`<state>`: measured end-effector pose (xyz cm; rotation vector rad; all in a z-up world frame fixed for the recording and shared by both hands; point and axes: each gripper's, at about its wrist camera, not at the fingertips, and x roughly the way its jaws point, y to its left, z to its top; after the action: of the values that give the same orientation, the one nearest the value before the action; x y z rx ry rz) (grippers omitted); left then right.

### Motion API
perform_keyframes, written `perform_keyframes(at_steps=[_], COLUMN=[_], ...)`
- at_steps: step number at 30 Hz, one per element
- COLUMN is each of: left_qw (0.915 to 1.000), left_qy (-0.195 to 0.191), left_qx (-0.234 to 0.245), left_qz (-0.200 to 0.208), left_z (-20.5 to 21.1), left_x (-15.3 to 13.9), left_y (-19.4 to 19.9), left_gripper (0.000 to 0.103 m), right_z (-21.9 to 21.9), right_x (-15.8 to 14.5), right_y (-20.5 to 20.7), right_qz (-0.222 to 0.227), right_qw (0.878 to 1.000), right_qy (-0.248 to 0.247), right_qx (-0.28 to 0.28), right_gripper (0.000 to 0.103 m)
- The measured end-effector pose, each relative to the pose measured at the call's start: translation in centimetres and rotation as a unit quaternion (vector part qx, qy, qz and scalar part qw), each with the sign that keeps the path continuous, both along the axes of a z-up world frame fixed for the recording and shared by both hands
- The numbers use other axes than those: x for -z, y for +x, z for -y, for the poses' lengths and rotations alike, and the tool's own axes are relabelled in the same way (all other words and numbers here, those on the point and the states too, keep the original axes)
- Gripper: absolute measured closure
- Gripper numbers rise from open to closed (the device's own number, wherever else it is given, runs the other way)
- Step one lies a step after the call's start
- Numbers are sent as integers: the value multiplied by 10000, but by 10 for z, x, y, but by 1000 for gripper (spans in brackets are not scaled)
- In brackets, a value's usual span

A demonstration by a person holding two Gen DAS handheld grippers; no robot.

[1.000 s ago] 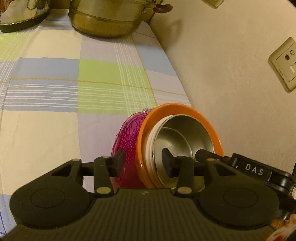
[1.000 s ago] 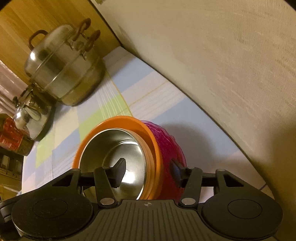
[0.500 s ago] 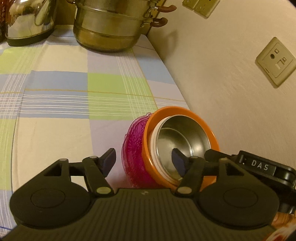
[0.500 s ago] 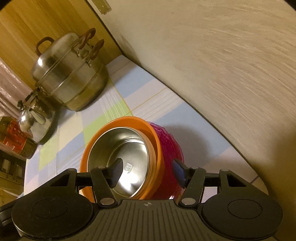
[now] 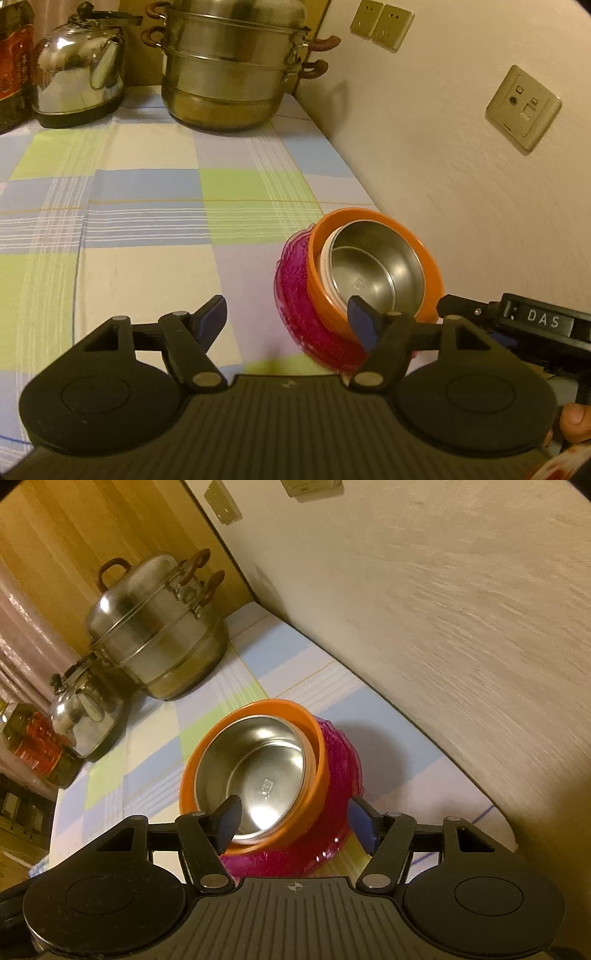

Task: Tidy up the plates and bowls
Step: 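Open both tools and pull them back from the stacked bowls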

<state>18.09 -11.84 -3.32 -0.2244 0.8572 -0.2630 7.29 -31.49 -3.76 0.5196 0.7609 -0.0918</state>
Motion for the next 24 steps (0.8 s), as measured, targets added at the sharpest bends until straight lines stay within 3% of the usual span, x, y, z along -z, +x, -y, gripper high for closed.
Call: perform_keyframes(at_steps=[15,24], left_qw=[9990,9986], left_qy=[317,508], left_qx=[122,50], left_qz=[274,122], left_z=[-2,-7], left_x=[-14,-14], left_y=[-62,-88], left_gripper=[32,32], right_z=[-33,-50], right_x=[-12,-13], right_y=[-57,-77], right_qz=[95,95], right_qw=[9973,9948], right_qy=[-663,-888], right_qx=[-290,-484], right_gripper=[38,38])
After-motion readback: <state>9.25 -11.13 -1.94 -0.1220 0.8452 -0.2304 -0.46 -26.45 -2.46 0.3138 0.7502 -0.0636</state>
